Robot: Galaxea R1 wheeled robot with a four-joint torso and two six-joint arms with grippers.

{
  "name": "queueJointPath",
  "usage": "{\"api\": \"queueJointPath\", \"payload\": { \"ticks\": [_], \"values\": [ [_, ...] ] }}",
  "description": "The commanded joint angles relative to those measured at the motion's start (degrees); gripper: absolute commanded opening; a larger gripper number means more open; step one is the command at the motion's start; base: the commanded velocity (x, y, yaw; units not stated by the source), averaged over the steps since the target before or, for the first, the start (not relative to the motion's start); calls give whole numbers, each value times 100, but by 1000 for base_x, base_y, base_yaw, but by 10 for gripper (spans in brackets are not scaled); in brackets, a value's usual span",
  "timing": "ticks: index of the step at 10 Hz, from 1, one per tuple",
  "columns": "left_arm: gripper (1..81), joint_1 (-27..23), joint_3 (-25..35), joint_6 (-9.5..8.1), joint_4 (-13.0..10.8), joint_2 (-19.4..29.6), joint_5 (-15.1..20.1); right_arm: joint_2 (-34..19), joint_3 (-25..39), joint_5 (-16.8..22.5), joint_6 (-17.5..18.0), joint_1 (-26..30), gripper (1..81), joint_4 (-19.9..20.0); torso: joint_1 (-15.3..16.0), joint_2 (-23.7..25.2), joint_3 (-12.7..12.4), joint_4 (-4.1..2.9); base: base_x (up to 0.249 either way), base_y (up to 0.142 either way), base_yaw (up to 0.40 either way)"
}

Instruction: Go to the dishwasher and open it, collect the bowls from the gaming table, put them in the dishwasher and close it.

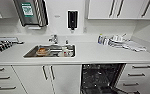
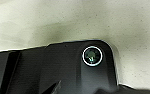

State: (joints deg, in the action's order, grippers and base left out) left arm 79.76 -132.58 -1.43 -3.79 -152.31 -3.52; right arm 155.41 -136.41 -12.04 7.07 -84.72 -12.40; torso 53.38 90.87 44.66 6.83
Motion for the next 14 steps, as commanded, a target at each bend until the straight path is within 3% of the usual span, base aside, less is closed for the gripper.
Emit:
{"api": "queueJointPath", "payload": {
  "ticks": [1,10,11,14],
  "values": [
    [811,97,-856,11,168,-546,220,291,-709,132,-30,100,811,-140,0,0,0,0,0,0,0],
    [811,185,-1244,55,124,-969,177,459,-842,176,-30,-49,811,-184,0,2,-2,0,0,0,0],
    [811,185,-1366,55,124,-1047,177,485,-851,176,-30,-67,811,-184,-369,-571,-2,0,0,0,0],
    [811,202,-1612,55,186,-1267,168,836,-1298,185,-31,-85,811,-175,-465,-713,-2,0,0,0,0]
  ]
}}
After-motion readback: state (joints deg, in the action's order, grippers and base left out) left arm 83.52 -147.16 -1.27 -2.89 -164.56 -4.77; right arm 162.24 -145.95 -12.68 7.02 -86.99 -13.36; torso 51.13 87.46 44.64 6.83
